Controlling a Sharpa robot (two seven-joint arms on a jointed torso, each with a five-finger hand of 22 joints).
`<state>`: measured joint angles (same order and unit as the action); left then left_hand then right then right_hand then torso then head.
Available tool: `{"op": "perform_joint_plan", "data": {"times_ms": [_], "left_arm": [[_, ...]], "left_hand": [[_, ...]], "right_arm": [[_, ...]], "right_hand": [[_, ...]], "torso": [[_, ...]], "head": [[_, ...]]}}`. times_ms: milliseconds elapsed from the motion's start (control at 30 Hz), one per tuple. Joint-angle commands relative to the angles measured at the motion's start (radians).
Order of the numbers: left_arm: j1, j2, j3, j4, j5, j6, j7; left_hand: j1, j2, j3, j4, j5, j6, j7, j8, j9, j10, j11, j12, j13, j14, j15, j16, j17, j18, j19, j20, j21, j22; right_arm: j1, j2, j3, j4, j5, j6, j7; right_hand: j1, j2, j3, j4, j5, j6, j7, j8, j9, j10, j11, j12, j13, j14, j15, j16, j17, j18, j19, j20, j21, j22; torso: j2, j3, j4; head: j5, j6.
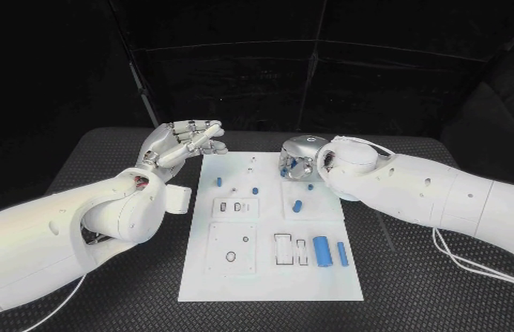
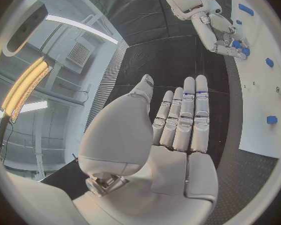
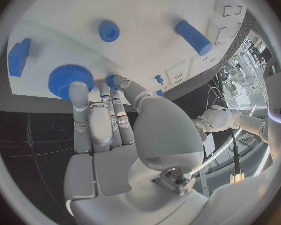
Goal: Assemble the parts on the task board
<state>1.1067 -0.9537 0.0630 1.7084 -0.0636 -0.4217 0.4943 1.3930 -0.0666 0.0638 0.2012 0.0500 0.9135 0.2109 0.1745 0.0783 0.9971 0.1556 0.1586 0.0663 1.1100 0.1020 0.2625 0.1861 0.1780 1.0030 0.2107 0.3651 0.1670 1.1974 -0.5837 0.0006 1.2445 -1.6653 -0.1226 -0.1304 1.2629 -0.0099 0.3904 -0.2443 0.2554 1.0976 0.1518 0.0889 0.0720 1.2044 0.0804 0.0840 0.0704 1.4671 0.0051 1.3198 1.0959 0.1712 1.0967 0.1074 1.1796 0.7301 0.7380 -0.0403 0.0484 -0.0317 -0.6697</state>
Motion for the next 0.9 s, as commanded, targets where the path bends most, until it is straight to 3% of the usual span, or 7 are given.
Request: {"op": "perform_joint_plan", "data": {"times_ms": [33,200,367,600,900], "left_arm": [[0.001,0.0,0.001,0.001,-0.005,0.016,0.002],[0.001,-0.002,0.001,-0.002,0.001,0.016,0.001],[0.001,-0.001,0.001,-0.004,0.007,0.016,0.001],[0.001,-0.001,0.001,-0.002,0.009,0.017,0.0],[0.001,0.003,0.001,-0.003,0.009,0.018,0.0]], "left_hand": [[0.001,0.003,-0.008,0.001,-0.003,0.001,0.006,-0.003,-0.001,0.0,0.008,-0.004,-0.002,0.001,0.005,-0.004,0.001,0.001,0.005,-0.001,-0.006,-0.001],[0.0,0.004,-0.009,0.001,-0.003,0.001,0.007,-0.004,-0.002,0.0,0.009,-0.005,-0.002,0.002,0.005,-0.005,0.002,0.001,0.006,-0.001,-0.006,-0.002],[0.0,0.004,-0.009,0.001,-0.003,0.001,0.007,-0.004,-0.002,0.0,0.009,-0.005,-0.002,0.002,0.005,-0.005,0.002,0.001,0.006,-0.001,-0.006,-0.002],[0.0,0.004,-0.009,0.001,-0.003,0.001,0.007,-0.004,-0.002,0.0,0.009,-0.005,-0.002,0.002,0.005,-0.005,0.002,0.001,0.006,-0.001,-0.006,-0.002],[-0.001,0.006,-0.01,0.002,-0.003,0.001,0.007,-0.006,-0.002,-0.001,0.009,-0.008,-0.002,0.003,0.006,-0.006,0.003,0.001,0.006,-0.001,-0.007,-0.002]], "right_arm": [[0.0,-0.009,0.0,0.017,-0.011,-0.068,-0.001],[0.001,-0.017,0.001,0.041,-0.006,-0.174,-0.009],[0.005,0.005,0.001,0.025,-0.004,-0.237,-0.026],[0.011,0.051,0.001,-0.028,0.003,-0.27,-0.032],[0.013,0.105,0.001,-0.079,0.013,-0.264,-0.023]], "right_hand": [[-0.014,0.001,0.005,0.007,-0.002,0.01,-0.001,0.006,0.003,0.013,0.0,0.005,0.002,0.032,-0.007,0.009,0.002,-0.021,0.018,-0.001,0.015,0.025],[-0.031,-0.008,0.006,0.027,-0.006,0.015,-0.004,0.006,0.003,0.018,-0.002,0.003,0.002,0.032,-0.008,0.014,0.006,-0.023,0.026,-0.003,0.024,0.038],[-0.042,-0.012,0.008,0.043,-0.016,0.017,-0.005,0.005,0.002,0.02,-0.003,0.0,0.001,0.032,-0.009,0.017,0.007,-0.023,0.026,-0.003,0.026,0.039],[-0.044,-0.015,0.012,0.054,-0.027,0.019,-0.007,0.004,0.002,0.023,-0.004,-0.001,0.001,0.031,-0.01,0.019,0.007,-0.023,0.027,-0.004,0.027,0.041],[-0.043,-0.014,0.015,0.059,-0.031,0.02,-0.008,0.004,0.002,0.023,-0.005,-0.002,0.001,0.032,-0.01,0.022,0.011,-0.023,0.027,-0.004,0.028,0.041]], "torso": [[0.0,-0.0001,0.0001],[-0.001,-0.0008,0.0003],[0.003,-0.0007,0.0037],[0.008,-0.0023,0.0098],[0.019,-0.0053,0.0176]], "head": [[0.002,0.002],[0.003,0.006],[0.005,0.013],[0.007,0.015],[0.001,0.019]]}}
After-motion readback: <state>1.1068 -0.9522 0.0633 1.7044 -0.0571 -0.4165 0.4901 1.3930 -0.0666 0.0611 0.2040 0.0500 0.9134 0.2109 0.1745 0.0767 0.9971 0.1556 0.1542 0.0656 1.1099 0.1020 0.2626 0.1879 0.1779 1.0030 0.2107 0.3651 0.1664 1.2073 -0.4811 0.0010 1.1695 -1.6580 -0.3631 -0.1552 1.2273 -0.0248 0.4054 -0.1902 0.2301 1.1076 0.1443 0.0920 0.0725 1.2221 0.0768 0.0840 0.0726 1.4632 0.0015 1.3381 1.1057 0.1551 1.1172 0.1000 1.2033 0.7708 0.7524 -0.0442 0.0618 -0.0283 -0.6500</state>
